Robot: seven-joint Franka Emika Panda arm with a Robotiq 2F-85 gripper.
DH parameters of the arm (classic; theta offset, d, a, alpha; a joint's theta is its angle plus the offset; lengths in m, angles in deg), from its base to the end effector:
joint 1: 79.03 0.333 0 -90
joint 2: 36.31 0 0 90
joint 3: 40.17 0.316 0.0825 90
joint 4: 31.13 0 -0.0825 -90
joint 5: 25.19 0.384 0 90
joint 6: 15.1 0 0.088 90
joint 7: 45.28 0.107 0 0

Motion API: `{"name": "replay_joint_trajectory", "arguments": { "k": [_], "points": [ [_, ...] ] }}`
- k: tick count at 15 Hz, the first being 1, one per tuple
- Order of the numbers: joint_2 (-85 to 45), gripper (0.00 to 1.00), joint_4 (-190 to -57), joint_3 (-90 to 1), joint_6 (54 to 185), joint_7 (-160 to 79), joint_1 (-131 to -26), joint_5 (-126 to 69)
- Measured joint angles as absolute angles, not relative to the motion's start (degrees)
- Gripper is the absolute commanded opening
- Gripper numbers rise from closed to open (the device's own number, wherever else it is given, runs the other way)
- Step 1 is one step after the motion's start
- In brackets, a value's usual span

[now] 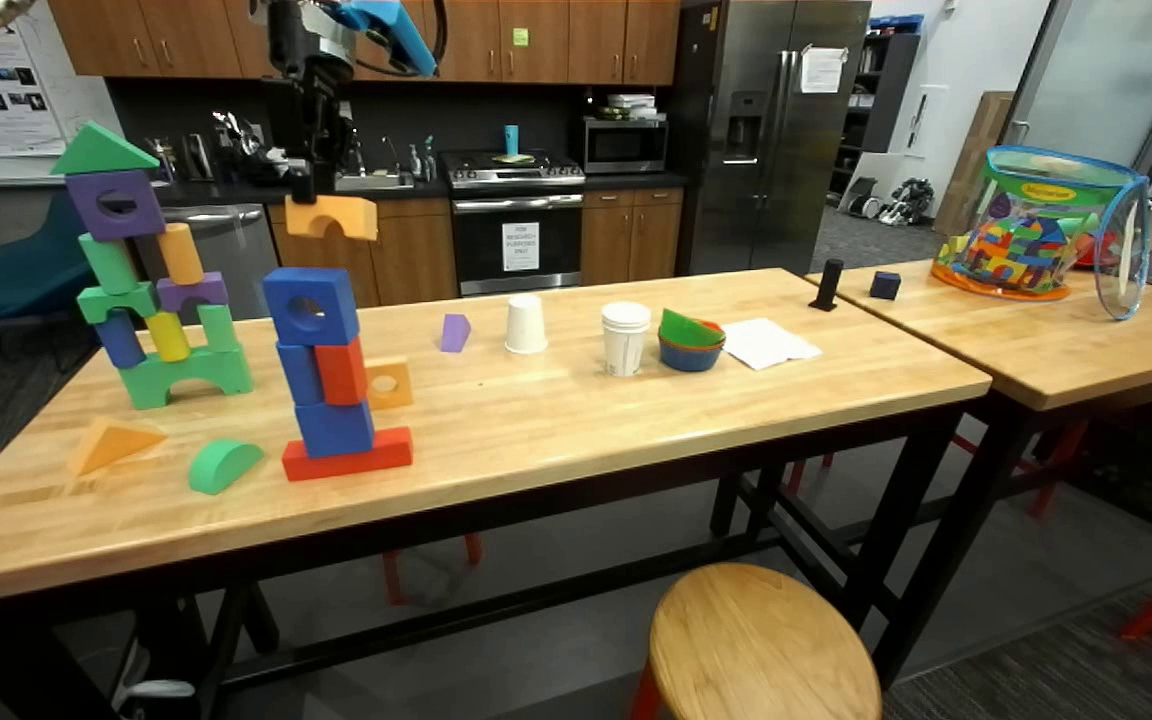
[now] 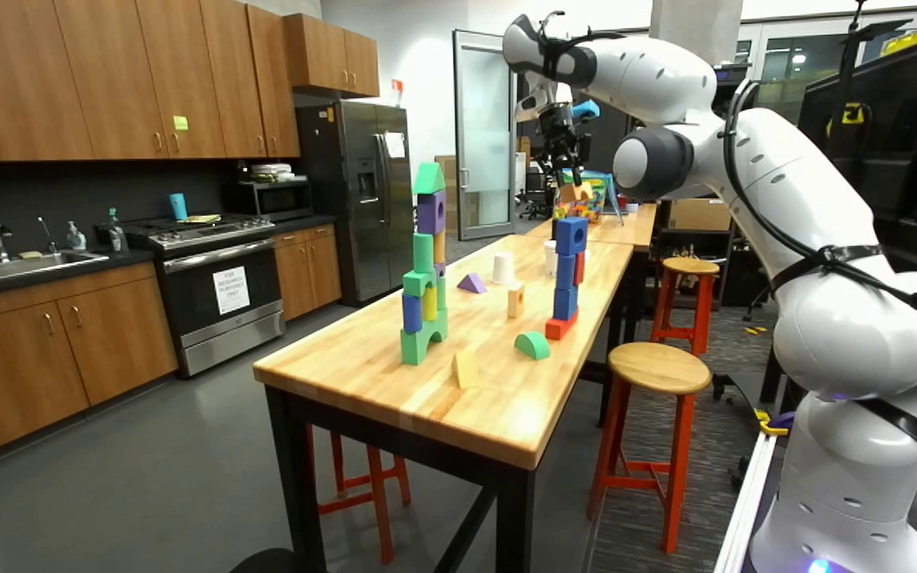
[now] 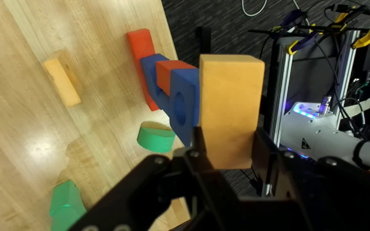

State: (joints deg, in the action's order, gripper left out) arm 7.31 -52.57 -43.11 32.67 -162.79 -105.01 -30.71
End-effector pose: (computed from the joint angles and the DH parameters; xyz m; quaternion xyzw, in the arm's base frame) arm 0.5655 -0.3059 0.6146 -0.7219 -0.6732 0.0991 0.1256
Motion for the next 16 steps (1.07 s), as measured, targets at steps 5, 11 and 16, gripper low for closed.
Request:
{"name": "replay_joint_trajectory", "arguments": {
  "k": [5, 11, 16],
  "points": [
    [7.6, 0.15, -52.6, -43.1, 32.0, -162.8, -104.6, -30.7],
    [7.7, 0.15, -52.6, -43.0, 31.4, -162.8, -104.3, -30.7],
    [7.7, 0.15, -52.6, -42.9, 30.8, -162.8, -104.1, -30.6]
  ]
}}
